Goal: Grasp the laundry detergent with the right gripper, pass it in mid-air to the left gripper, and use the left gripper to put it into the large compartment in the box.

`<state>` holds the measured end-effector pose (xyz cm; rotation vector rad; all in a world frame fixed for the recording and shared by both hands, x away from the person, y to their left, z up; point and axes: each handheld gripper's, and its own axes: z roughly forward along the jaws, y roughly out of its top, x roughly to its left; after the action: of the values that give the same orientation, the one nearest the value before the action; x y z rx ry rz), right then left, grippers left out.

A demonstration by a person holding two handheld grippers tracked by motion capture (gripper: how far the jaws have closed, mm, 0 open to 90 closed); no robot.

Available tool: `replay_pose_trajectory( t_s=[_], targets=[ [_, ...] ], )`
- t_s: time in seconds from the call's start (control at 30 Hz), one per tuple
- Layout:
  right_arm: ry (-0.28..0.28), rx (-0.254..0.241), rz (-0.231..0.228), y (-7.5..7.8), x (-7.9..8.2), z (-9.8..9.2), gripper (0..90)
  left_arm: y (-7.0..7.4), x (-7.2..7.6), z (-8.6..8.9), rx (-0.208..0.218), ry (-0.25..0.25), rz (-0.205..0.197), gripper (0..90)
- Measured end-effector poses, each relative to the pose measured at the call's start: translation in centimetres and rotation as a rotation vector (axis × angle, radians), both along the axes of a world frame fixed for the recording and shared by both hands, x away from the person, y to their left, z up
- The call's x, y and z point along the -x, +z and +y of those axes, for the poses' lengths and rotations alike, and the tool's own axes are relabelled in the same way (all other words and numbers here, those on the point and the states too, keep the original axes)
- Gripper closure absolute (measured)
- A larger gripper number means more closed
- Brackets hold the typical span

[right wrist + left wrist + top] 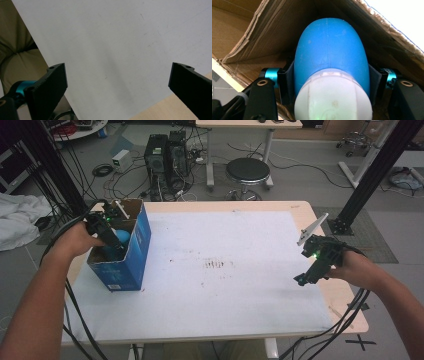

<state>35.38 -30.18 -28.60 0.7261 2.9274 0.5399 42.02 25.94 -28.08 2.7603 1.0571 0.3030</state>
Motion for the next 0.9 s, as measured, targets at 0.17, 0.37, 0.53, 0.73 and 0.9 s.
replay_pose_trajectory(
  t_s=[0.17,0.37,0.53,0.73,0.9],
  targets=[
    [0.001,-0.002,-0.008,0.2,0.2,0.0,1.1,1.2,0.3,0.4,0.037,0.018,-0.031,30.8],
    [-0.002,-0.007,-0.015,0.5,0.4,-0.1,1.1,3.4,1.0,1.1,0.063,0.034,-0.068,25.4],
    [0.001,-0.008,-0.022,0.7,0.6,0.0,1.1,5.0,1.9,1.4,0.094,0.036,-0.101,25.1],
    [-0.003,-0.011,-0.032,1.0,0.7,0.1,1.1,6.7,2.8,1.4,0.13,0.035,-0.145,25.1],
    [-0.009,-0.01,-0.029,1.1,0.7,0.2,1.1,7.5,3.4,0.5,0.173,0.007,-0.156,25.0]
  ],
)
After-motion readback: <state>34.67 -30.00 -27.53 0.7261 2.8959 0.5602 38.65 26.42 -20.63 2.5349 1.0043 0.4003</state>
